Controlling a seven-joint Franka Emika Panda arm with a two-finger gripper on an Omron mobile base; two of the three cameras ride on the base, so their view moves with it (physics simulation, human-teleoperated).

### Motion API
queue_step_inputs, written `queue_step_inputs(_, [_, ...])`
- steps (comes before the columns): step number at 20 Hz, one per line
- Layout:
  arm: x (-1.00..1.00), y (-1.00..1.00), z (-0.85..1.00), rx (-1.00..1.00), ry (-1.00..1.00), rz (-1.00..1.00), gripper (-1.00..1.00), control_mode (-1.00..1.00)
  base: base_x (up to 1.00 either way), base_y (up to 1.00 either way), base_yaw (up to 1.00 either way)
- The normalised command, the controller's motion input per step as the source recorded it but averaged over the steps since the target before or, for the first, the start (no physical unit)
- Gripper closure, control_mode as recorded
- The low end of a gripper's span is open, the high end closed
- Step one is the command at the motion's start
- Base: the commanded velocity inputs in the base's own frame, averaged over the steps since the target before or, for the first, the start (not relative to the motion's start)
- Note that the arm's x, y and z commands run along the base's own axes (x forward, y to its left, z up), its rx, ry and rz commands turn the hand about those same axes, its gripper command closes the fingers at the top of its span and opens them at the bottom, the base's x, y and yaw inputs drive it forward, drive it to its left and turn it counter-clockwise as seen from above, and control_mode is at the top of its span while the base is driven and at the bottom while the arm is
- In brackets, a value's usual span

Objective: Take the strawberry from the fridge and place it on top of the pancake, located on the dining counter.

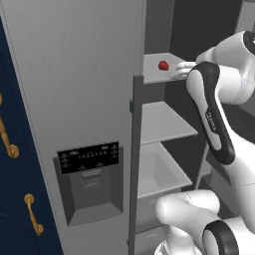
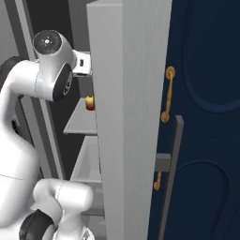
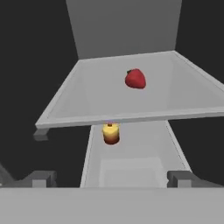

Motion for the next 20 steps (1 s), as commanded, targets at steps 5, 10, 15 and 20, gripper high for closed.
queue_step_inputs(5, [0.71, 0.0, 0.25, 0.01, 0.1, 0.02, -1.0, -1.0, 0.0, 0.0, 0.0])
queue_step_inputs(10, [0.82, 0.0, -0.23, 0.0, -0.01, 0.05, -1.0, -1.0, 0.0, 0.0, 0.0])
queue_step_inputs(15, [0.63, -0.11, -0.14, -0.07, 0.0, 0.12, -1.0, -1.0, 0.0, 0.0, 0.0])
queue_step_inputs(20, [0.38, 0.0, -0.23, -0.16, -0.04, 0.08, -1.0, -1.0, 0.0, 0.0, 0.0])
